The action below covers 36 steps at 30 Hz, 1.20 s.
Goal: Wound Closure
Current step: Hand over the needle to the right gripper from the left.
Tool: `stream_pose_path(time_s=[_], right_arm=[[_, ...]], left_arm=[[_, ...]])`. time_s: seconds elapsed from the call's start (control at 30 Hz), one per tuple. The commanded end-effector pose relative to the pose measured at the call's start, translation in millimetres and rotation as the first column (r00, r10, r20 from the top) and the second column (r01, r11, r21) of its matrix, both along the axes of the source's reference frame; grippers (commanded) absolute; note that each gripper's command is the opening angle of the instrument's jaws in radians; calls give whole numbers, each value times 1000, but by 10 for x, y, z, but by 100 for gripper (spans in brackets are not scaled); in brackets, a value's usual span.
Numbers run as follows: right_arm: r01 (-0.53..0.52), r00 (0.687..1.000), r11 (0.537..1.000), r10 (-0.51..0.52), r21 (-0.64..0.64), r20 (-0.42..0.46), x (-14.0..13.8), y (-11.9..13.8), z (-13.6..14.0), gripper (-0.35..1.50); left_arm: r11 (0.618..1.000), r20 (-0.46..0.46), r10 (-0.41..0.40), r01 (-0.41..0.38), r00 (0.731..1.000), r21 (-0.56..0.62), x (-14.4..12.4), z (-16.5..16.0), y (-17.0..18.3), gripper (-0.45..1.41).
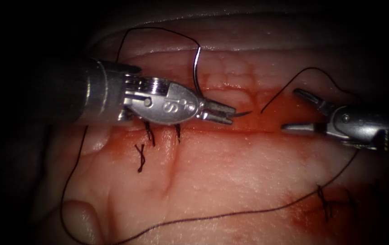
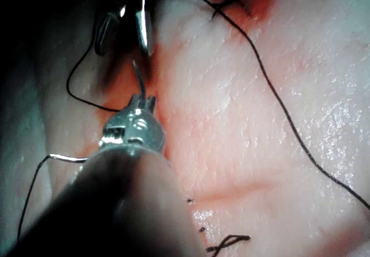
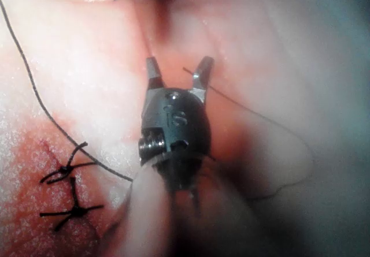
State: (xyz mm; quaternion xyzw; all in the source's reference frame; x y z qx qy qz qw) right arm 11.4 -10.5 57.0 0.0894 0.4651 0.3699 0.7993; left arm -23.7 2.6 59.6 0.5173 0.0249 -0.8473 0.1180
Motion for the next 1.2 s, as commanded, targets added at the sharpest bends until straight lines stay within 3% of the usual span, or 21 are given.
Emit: stream_pose_path(time_s=[0.03, 0.1, 0.17, 0.2, 0.27, 0.33, 0.4, 0.47, 0.5, 0.77, 0.93, 1.0, 1.2], right_arm=[[-2, 1000, 1000, 2, 21, -14, 8, -6, 5, 67], [-34, 996, 994, 42, 108, -76, 9, -5, 7, 79], [-116, 975, 964, 157, 241, -160, 15, -3, 11, 123], [-122, 969, 955, 174, 270, -174, 17, -3, 12, 126], [-116, 965, 948, 178, 297, -191, 18, -4, 13, 126], [-71, 945, 911, 192, 407, -265, 24, -7, 17, 118], [4, 905, 869, 207, 495, -372, 36, -9, 23, 92], [17, 890, 856, 223, 516, -399, 39, -10, 23, 92], [39, 851, 837, 258, 545, -457, 46, -11, 24, 94], [119, 785, 790, 296, 602, -544, 76, -18, 14, 96], [155, 696, 747, 382, 647, -608, 88, -20, 6, 96], [156, 675, 738, 406, 657, -616, 91, -19, 2, 97], [162, 654, 725, 429, 669, -623, 96, -20, -10, 101]], left_arm=[[1000, 2, 1, -1, 1000, -5, -5, 5, 1, -45], [999, 36, 8, -7, 999, -44, -1, -1, -5, -45], [994, 104, 39, -28, 994, -105, 6, -8, -15, -45], [992, 127, 49, -33, 991, -120, 7, -10, -19, -45], [991, 143, 57, -39, 988, -128, 8, -11, -23, -45], [983, 189, 109, -78, 976, -164, 7, -14, -34, -45], [967, 256, 181, -125, 949, -222, 0, -19, -48, -45], [963, 267, 195, -133, 944, -234, -2, -20, -51, -45], [954, 291, 224, -147, 930, -262, -6, -23, -57, -45], [926, 364, 281, -151, 888, -347, -14, -45, -71, -45], [920, 394, 284, -134, 874, -367, -15, -49, -73, -45], [920, 396, 283, -131, 873, -369, -15, -48, -73, -45], [920, 390, 281, -129, 877, -371, -15, -47, -73, -45]])
